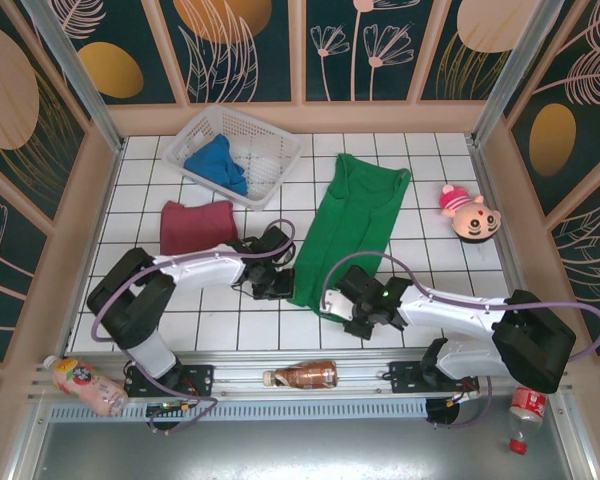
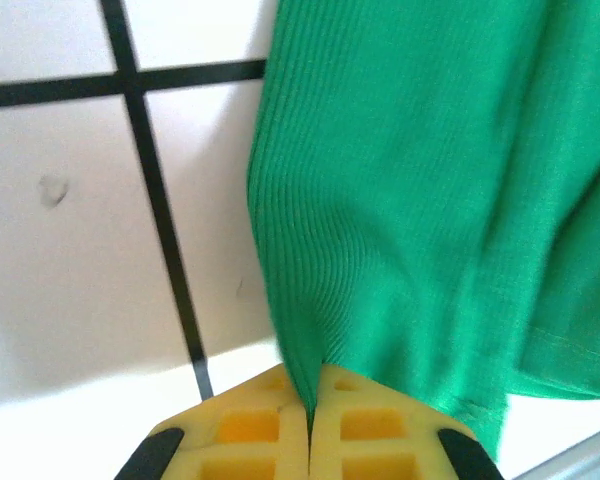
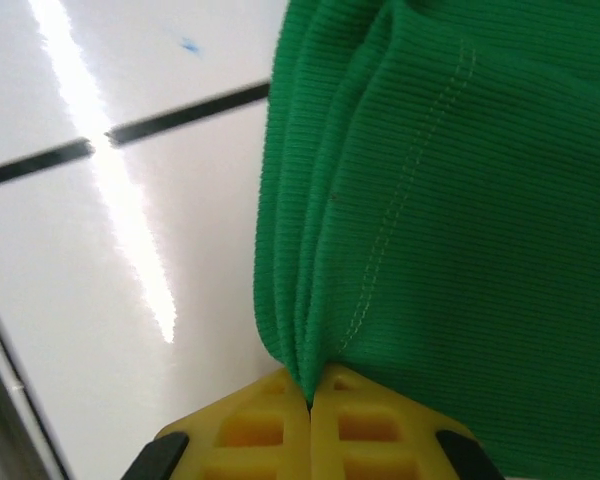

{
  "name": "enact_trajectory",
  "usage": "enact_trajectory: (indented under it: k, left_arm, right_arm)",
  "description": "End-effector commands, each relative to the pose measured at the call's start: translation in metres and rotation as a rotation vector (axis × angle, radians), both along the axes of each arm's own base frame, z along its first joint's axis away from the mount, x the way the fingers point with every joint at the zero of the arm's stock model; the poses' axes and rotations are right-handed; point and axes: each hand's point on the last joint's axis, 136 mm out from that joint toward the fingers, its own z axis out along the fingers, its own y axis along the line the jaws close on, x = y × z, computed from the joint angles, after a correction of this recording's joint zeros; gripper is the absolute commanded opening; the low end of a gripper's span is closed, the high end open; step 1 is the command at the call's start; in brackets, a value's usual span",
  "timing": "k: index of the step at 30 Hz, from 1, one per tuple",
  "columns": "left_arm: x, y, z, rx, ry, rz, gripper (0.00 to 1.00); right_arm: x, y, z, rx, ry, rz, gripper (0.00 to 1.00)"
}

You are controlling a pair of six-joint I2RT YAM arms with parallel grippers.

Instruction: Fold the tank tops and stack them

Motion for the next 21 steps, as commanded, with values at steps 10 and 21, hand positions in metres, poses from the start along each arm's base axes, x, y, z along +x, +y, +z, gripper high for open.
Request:
enact_trajectory:
  k: [10,21]
  left_arm:
    - [-0.034,0.042,0.067,0.054,0.017,0.08,0.0]
    - [0.072,-0.014,0.117,-0.018,-0.154,0.034,0.0]
  right_arm:
    - [-0.025,0.043,0.071,0.135,0.034,0.171,0.0]
    - [0.052,0.013,0.092,0.173,-0.038,-0.084,0.0]
